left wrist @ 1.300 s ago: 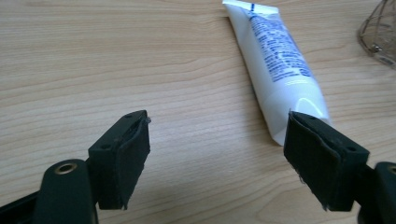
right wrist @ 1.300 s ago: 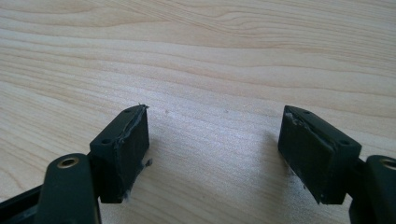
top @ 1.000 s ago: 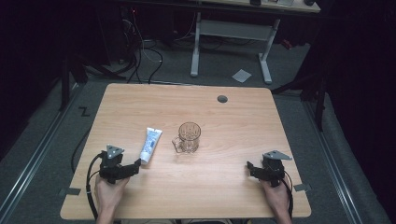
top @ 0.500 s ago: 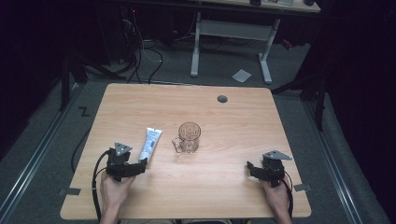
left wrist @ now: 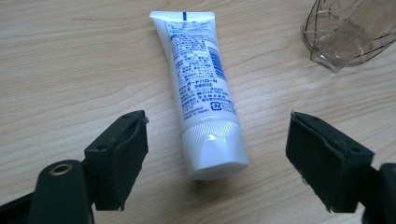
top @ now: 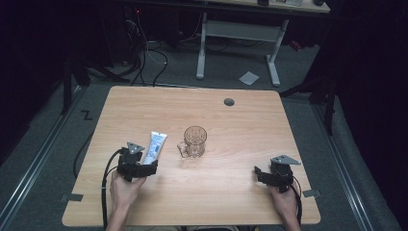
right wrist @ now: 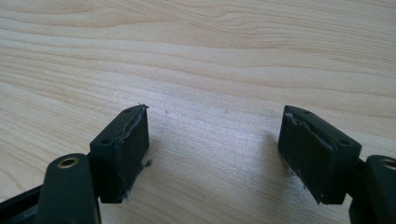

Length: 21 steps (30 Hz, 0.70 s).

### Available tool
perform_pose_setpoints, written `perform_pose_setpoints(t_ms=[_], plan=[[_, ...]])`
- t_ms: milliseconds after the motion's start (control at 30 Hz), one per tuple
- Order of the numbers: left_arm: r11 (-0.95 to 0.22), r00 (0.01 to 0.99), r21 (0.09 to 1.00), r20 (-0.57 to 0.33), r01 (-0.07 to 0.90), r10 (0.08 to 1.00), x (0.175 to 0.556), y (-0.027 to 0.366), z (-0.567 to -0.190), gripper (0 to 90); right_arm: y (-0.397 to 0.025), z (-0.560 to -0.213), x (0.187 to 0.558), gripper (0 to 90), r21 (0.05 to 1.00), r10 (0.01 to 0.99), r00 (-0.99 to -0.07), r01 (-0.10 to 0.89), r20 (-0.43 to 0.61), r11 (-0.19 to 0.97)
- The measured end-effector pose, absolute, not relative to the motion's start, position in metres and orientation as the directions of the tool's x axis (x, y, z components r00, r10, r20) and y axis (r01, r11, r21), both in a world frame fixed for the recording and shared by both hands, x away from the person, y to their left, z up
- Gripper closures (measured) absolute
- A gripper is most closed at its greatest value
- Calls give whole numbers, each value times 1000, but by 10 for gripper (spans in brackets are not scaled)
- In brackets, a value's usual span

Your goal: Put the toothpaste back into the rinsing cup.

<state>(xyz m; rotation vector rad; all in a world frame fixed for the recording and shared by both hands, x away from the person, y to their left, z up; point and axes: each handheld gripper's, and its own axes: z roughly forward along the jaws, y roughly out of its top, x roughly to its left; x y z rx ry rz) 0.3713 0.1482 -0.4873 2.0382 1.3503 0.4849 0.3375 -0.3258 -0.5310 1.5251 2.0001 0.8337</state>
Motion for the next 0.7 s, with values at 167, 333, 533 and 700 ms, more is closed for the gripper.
perform_pose_setpoints(t_ms=[167,333,533,700], plan=[[-284,411,680,-28,676,911,376,143,-486,215,-326,-531,337,246,719,966,-258,669,-16,191],[-266,409,689,-48,674,911,379,142,-484,215,-326,-531,337,246,718,966,-259,669,-16,192],[-279,407,671,-37,687,913,385,140,-485,214,-326,-531,337,246,718,966,-259,669,-17,192],[-294,415,666,-25,686,910,389,138,-480,215,-326,-531,337,246,718,966,-259,669,-17,192]])
